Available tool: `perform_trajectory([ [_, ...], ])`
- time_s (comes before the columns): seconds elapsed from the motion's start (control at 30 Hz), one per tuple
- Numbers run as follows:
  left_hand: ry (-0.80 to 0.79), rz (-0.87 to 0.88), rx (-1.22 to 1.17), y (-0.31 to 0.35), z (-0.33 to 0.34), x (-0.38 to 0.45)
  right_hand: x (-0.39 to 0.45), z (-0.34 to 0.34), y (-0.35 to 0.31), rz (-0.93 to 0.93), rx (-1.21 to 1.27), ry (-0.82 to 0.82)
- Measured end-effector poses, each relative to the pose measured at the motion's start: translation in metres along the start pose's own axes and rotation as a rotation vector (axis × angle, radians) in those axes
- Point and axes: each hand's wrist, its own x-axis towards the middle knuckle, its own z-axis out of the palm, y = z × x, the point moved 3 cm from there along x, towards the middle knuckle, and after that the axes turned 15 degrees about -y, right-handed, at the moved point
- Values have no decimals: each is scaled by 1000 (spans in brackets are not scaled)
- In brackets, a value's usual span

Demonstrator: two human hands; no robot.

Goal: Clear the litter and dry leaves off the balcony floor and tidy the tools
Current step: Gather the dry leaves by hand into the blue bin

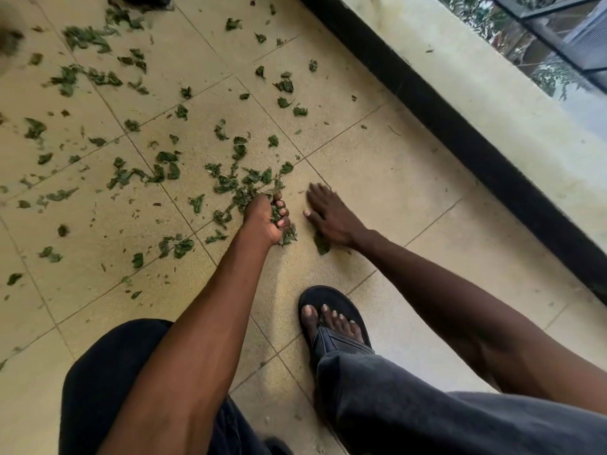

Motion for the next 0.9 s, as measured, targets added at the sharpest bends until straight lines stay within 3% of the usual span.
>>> perform_trajectory([
  [0.07,5,-2,-12,2,-8,0,-17,4,-6,-1,168,103],
  [0.17,35,3,-9,4,-20,-2,-50,-1,4,201,285,268],
  [0.27,58,5,-15,7,-28,-4,-75,10,8,393,303,62],
  [0.37,75,17,-24,9,-24,-8,-67,23,-5,366,232,33],
  [0.53,100,26,-8,8,-18,-11,-23,6,-23,248,302,180],
  [0.7,100,38,-30,12,-27,-13,-14,-12,-8,270,493,348],
  [0.8,100,57,-34,15,-33,-16,-2,-16,-16,178,476,191],
  [0.9,119,55,-33,13,-35,-20,17,-7,-34,61,153,-68],
])
